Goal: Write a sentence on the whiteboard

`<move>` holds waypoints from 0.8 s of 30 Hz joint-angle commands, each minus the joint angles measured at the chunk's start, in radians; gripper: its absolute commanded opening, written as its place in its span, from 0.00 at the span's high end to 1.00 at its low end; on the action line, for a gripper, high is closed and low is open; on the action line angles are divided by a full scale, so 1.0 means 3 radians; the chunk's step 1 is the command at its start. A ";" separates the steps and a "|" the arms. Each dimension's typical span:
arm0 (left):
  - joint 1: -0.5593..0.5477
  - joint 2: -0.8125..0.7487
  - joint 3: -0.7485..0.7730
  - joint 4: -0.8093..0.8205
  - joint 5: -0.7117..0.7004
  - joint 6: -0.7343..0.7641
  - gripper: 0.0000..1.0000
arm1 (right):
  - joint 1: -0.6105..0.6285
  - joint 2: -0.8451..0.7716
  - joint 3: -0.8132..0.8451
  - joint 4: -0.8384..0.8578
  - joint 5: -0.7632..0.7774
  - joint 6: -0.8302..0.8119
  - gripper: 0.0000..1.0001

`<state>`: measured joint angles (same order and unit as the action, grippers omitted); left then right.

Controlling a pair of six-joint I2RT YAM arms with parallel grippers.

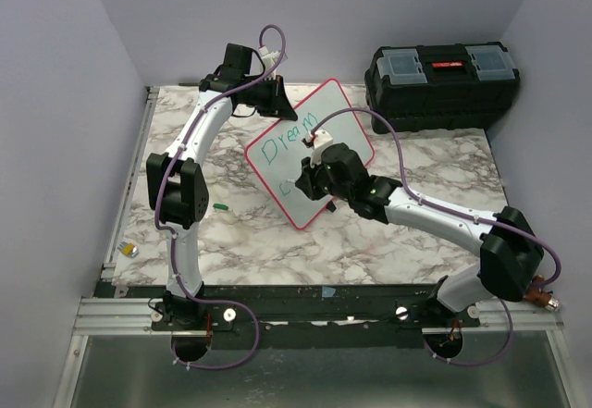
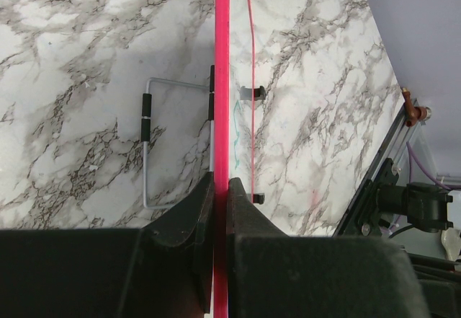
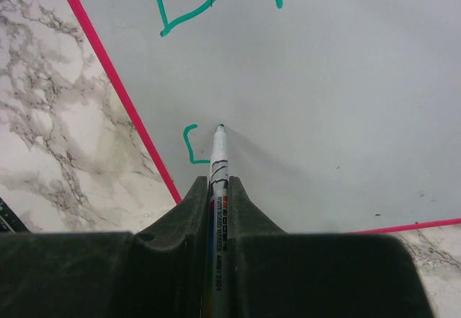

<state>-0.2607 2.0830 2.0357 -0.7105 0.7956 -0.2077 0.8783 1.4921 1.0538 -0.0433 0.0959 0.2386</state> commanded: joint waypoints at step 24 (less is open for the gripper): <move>-0.0067 -0.0031 -0.0047 -0.0112 -0.0109 0.0157 1.00 | 0.0021 -0.0027 -0.0026 -0.0092 0.0274 0.0017 0.99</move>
<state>-0.2607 2.0830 2.0357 -0.7094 0.7952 -0.2066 0.8818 1.4826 1.0073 -0.0517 0.0967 0.2428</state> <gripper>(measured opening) 0.078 0.124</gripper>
